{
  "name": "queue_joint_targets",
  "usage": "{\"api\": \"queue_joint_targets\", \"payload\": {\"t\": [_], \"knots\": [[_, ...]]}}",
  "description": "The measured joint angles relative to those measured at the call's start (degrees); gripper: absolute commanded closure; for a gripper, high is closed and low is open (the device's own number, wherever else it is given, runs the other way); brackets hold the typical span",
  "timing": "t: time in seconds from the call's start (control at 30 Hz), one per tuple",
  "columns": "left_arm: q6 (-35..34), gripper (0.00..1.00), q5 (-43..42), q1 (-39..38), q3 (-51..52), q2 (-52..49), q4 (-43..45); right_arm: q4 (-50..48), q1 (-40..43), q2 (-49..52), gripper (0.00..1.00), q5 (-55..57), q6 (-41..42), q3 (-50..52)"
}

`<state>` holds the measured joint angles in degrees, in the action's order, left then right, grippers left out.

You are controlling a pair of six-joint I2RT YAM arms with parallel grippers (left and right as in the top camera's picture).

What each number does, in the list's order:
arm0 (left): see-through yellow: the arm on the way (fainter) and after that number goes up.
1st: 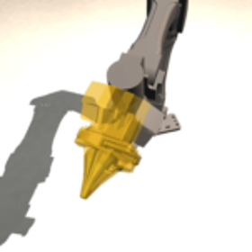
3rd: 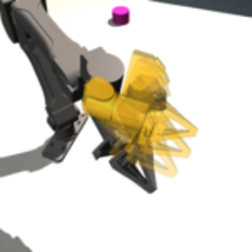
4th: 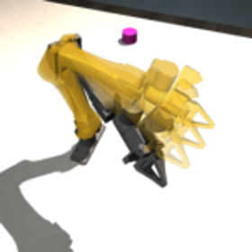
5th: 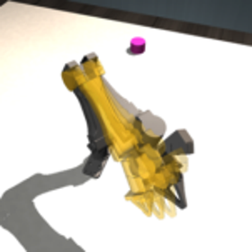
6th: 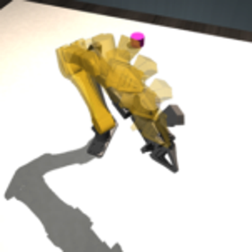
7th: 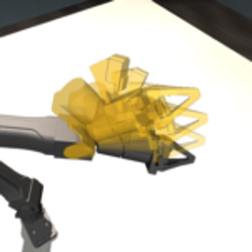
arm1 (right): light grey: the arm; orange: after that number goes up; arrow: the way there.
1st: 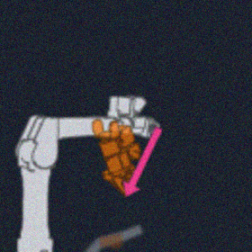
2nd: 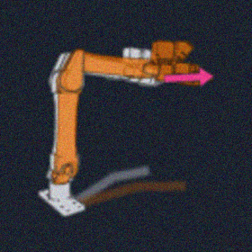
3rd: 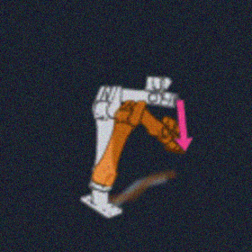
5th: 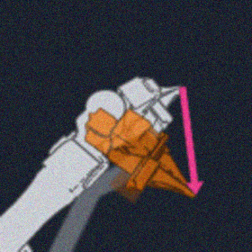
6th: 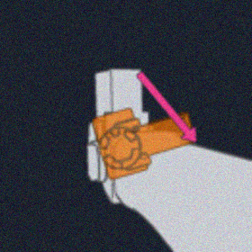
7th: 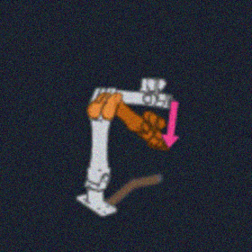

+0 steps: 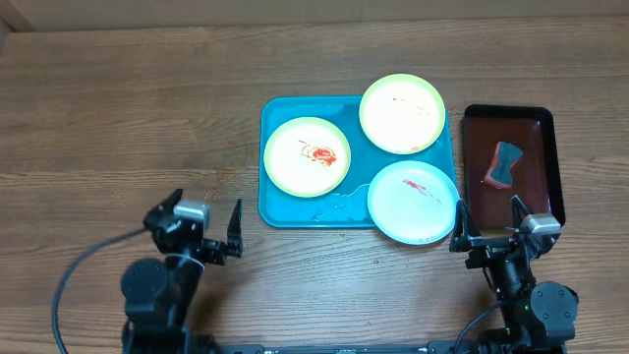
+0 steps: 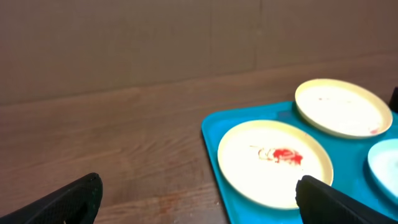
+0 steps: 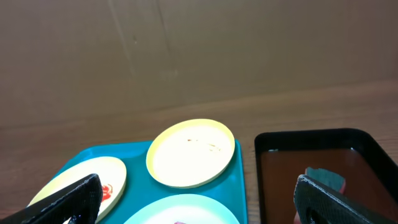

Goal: Clean dirty plates on tray and stack at the side
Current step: 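Move left gripper to the left yellow plate's rim and grip it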

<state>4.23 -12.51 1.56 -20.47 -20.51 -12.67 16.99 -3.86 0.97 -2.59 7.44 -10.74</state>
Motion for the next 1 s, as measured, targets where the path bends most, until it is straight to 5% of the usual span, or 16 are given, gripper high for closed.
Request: {"api": "queue_joint_targets", "payload": {"t": [0.47,1.0], "knots": [[0.5,0.0,-4.3,-0.9,-32.2,-31.0,-20.9,6.3,0.0,11.2,0.0,0.0,0.0,-11.9],[4.0,0.0,-4.5,-8.0,-67.9,-57.9,-42.9,28.3,0.0,49.0,0.0,-0.2,0.8,-48.7]]}}
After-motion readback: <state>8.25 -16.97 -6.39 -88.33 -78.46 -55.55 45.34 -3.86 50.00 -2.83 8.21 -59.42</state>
